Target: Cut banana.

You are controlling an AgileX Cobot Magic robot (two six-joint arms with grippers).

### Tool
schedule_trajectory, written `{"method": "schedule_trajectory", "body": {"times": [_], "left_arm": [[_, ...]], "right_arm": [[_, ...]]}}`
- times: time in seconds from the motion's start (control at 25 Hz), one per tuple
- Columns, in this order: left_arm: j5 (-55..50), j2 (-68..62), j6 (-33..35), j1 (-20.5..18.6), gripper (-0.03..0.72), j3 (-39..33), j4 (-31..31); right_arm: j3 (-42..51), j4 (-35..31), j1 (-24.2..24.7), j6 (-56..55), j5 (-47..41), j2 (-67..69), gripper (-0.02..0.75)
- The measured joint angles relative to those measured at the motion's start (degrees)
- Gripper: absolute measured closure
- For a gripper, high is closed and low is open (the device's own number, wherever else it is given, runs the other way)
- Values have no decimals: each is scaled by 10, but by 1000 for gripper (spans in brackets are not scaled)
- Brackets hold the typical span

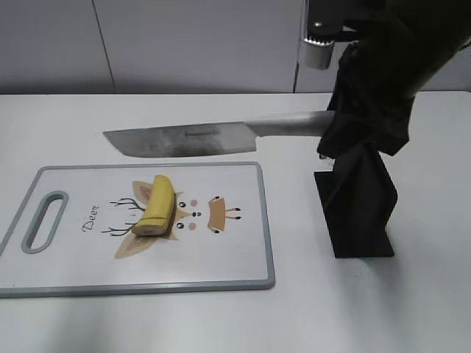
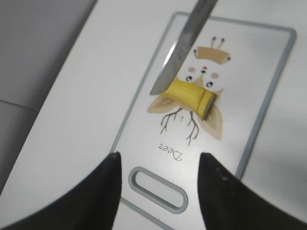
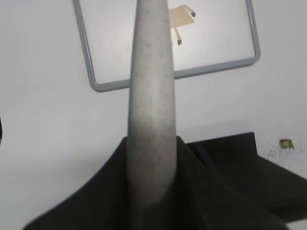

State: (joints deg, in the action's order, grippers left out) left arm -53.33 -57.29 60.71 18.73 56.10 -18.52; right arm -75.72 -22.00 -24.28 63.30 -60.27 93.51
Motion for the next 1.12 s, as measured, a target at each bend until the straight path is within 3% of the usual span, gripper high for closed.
{"method": "schedule_trajectory", "body": {"times": [0.12, 0.24, 0.68, 0.92, 1.0, 1.12], "left_arm": [[1, -64, 4, 64, 188, 8, 51], [5, -127, 4, 85, 188, 25, 61], [-63, -326, 4, 75, 188, 144, 66], [-77, -366, 4, 52, 193, 154, 68], [-77, -371, 4, 47, 231, 154, 68], [-69, -371, 4, 38, 347, 155, 67]], "right_arm": [[-6, -28, 0, 44, 1, 30, 575], [-8, -45, 0, 79, 3, 53, 575], [-9, -82, 0, 150, 36, 65, 575], [-9, -90, 0, 152, 57, 69, 575], [-9, -93, 0, 152, 64, 72, 575], [-9, -96, 0, 152, 66, 81, 575]]}}
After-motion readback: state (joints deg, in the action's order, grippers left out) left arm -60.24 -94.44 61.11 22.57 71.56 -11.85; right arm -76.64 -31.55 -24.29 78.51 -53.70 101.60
